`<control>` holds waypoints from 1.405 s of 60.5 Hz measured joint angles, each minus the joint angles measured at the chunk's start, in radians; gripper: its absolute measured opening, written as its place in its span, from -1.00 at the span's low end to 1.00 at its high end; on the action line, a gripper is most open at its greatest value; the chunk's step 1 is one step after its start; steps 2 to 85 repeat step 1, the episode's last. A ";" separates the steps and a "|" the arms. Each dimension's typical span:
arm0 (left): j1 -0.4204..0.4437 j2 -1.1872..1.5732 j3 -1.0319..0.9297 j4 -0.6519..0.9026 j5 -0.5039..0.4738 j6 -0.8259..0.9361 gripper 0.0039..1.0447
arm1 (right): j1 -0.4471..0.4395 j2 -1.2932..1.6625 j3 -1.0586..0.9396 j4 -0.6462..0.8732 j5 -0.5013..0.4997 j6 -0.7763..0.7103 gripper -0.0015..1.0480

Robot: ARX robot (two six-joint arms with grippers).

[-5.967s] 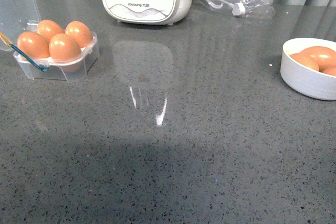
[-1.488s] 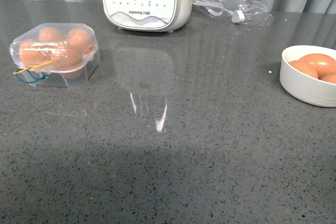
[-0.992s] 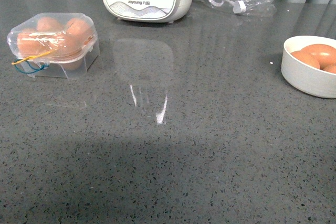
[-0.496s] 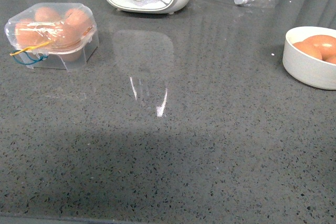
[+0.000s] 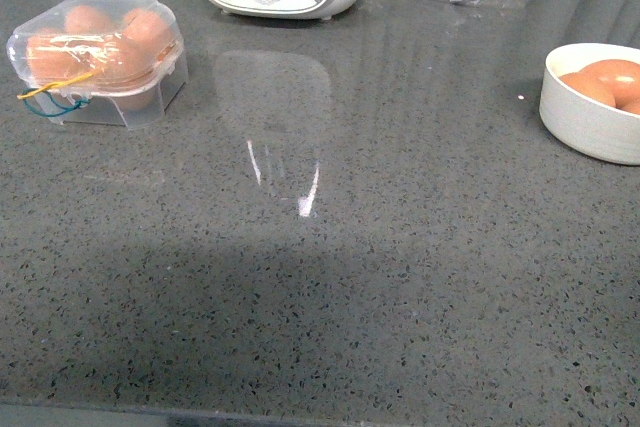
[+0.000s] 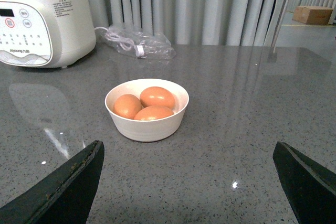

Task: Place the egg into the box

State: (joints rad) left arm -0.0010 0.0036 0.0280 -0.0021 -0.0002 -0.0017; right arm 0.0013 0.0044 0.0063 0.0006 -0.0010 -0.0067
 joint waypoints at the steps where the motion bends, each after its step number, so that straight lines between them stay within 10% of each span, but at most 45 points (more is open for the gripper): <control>1: 0.000 0.000 0.000 0.000 0.000 0.000 0.87 | 0.000 0.000 0.000 0.000 0.000 0.000 0.86; 85: 0.000 0.000 0.000 0.000 0.000 0.000 0.87 | 0.000 0.000 0.000 0.000 0.000 0.000 0.86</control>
